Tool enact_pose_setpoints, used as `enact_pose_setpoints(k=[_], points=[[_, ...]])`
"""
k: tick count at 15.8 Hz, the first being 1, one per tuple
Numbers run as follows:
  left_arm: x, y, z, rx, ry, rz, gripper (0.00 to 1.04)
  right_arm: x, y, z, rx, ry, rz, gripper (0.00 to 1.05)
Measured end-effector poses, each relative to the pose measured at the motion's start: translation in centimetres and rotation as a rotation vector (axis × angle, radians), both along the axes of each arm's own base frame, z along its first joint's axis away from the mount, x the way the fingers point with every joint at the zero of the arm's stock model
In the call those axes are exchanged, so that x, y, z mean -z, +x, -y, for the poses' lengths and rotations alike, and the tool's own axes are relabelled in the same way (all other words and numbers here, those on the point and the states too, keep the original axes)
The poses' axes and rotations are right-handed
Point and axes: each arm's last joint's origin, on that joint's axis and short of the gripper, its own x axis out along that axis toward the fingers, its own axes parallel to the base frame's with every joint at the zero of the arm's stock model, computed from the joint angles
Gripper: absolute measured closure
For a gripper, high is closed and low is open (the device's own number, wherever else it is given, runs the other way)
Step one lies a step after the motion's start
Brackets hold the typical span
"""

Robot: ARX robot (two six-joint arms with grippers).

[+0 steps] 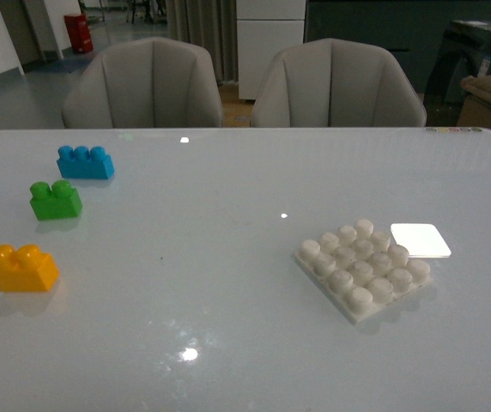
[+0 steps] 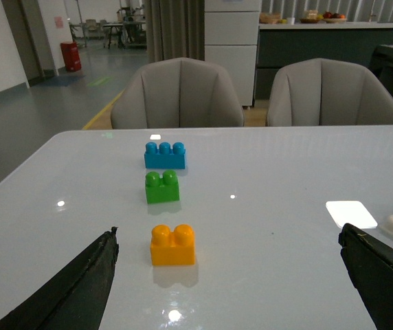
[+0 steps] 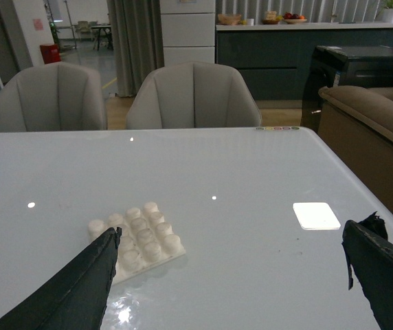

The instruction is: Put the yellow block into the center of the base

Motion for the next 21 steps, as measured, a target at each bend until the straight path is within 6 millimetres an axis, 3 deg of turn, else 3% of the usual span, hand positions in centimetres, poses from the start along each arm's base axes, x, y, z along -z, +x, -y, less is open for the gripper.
enact_pose_setpoints(k=[21], points=[[0.0, 0.0, 0.0, 0.0, 0.0, 0.0, 0.07, 0.0, 0.0, 0.0, 0.0, 0.0, 0.0, 0.06]])
